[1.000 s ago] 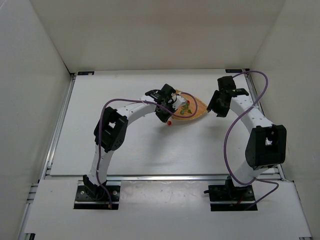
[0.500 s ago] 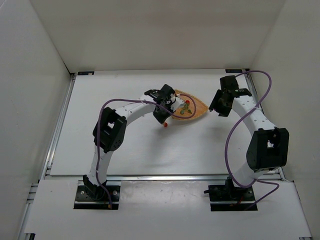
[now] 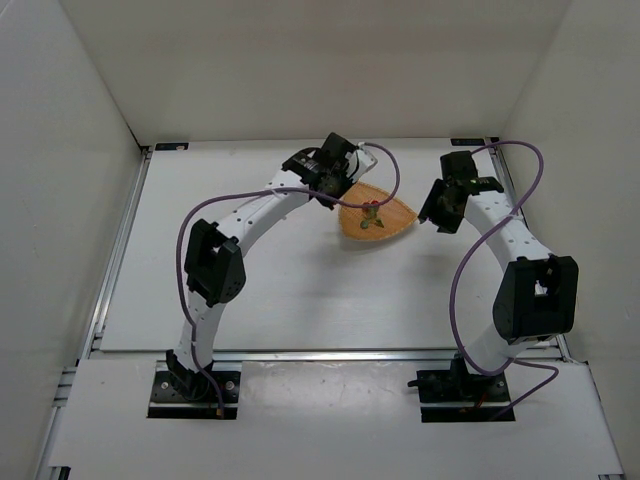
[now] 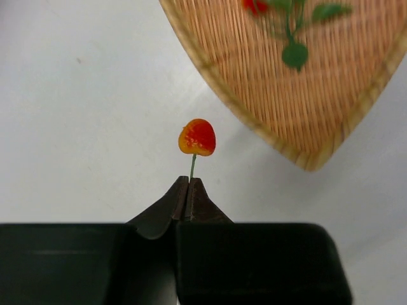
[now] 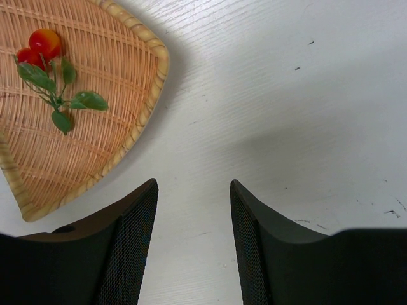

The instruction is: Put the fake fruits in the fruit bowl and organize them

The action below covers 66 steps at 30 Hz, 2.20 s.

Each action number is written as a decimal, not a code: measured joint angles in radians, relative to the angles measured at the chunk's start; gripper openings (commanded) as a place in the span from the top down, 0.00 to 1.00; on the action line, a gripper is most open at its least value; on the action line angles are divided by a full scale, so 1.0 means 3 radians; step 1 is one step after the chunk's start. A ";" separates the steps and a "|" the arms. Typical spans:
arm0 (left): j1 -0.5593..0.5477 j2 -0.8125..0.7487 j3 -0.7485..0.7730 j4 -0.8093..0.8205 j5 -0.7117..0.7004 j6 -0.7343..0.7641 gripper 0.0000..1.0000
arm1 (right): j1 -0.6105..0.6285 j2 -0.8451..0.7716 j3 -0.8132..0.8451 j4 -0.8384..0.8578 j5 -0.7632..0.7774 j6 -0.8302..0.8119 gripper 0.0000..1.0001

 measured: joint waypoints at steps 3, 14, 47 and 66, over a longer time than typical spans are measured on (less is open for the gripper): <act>-0.0039 0.0122 0.0284 0.0104 -0.0098 -0.0005 0.90 | -0.0010 0.0003 0.0000 0.0000 -0.0001 -0.0001 0.46; -0.0247 0.0748 0.0589 0.0370 -0.0114 0.0041 0.74 | -0.0108 0.0020 0.0004 0.0000 -0.0051 -0.0039 0.43; 0.2239 -0.3208 -0.2959 0.0300 -0.0506 -0.0251 0.00 | -0.1105 -0.1845 -0.1144 -0.0487 -0.0284 -0.0346 0.00; 0.2462 -0.3787 -0.3524 0.0132 -0.0216 -0.0656 0.00 | -0.1113 -0.2178 -0.1308 -0.0443 -0.0524 -0.0271 0.00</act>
